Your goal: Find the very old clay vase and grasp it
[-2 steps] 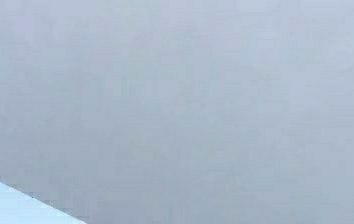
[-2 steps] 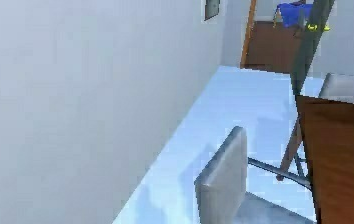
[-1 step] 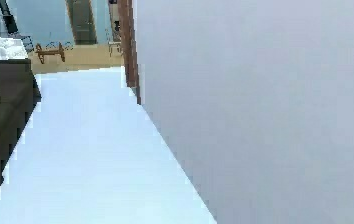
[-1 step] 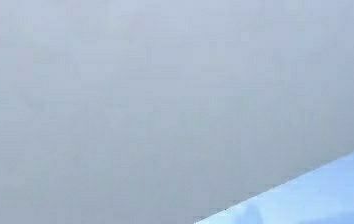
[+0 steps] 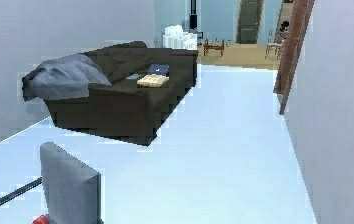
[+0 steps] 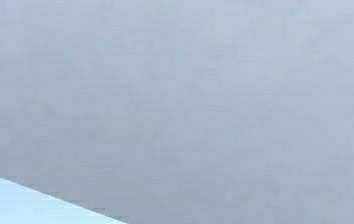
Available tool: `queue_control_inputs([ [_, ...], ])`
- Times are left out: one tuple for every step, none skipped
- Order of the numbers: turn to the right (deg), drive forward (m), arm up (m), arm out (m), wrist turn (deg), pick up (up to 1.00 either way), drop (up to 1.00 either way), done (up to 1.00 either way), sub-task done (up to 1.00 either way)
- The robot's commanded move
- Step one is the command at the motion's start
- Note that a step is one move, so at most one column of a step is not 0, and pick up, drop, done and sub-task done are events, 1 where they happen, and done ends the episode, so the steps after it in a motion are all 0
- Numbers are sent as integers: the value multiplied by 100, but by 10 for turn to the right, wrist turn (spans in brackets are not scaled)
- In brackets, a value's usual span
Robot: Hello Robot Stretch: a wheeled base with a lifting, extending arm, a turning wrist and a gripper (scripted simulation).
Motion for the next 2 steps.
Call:
queue_control_inputs([
  [0,25,0,0,0,0,0,0,0],
  [-60,0,0,0,0,0,0,0,0],
])
